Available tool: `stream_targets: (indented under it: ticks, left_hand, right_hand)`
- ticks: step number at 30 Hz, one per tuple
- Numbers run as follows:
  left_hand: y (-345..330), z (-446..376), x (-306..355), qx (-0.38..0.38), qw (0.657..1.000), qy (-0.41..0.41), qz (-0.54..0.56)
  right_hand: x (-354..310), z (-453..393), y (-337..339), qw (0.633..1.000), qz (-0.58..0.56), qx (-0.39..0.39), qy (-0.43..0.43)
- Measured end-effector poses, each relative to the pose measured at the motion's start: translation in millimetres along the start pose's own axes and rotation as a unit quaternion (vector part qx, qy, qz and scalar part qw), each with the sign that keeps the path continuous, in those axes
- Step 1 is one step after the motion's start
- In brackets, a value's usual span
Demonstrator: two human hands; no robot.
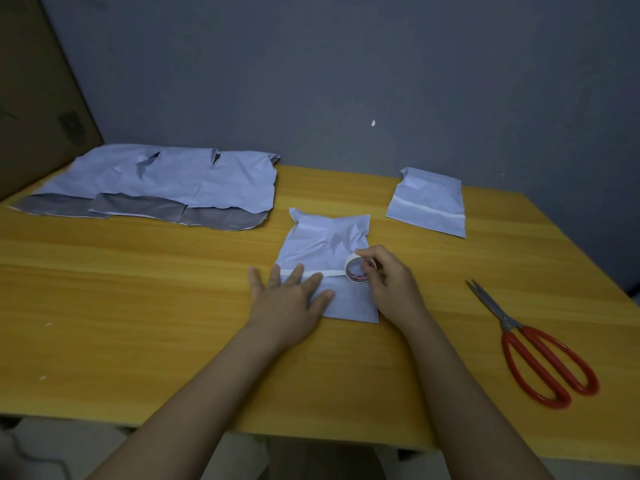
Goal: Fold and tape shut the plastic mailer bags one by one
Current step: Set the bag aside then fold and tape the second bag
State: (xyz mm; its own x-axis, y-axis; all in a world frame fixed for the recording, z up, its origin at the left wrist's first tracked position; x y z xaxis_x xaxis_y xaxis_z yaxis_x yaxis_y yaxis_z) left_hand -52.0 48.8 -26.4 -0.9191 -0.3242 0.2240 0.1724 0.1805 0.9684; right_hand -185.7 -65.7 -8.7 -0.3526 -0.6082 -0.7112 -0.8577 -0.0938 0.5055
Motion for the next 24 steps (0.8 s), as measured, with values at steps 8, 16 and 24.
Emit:
stream_targets:
  ticks: [8, 16, 24]
  left_hand:
    - [15, -15, 8, 0.122, 0.987, -0.036, -0.1]
    - [4, -22, 23, 0.195, 0.972, -0.114, 0.067]
    - [7, -22, 14, 0.222, 0.965, -0.098, 0.094]
  right_hand:
    - [-1, 3, 0, 1.0, 0.0, 0.01, 0.008]
    - [0, 3, 1, 1.0, -0.006, 0.008, 0.008]
    - [0, 3, 0, 1.0, -0.009, 0.009, 0.015]
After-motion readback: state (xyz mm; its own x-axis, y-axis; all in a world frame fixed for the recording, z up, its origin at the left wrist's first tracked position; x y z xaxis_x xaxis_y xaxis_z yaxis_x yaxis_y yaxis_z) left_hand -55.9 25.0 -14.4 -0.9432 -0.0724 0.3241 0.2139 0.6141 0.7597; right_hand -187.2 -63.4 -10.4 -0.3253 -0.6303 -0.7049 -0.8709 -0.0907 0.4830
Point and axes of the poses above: each hand's wrist, its own z-axis away from the middle knuckle, its own y-axis out of the back of the hand, x = y × z, the point moved 7 cm from there along -z, towards the middle knuckle, and after that the axes turned 11 degrees about x, right-handed, at the moved point
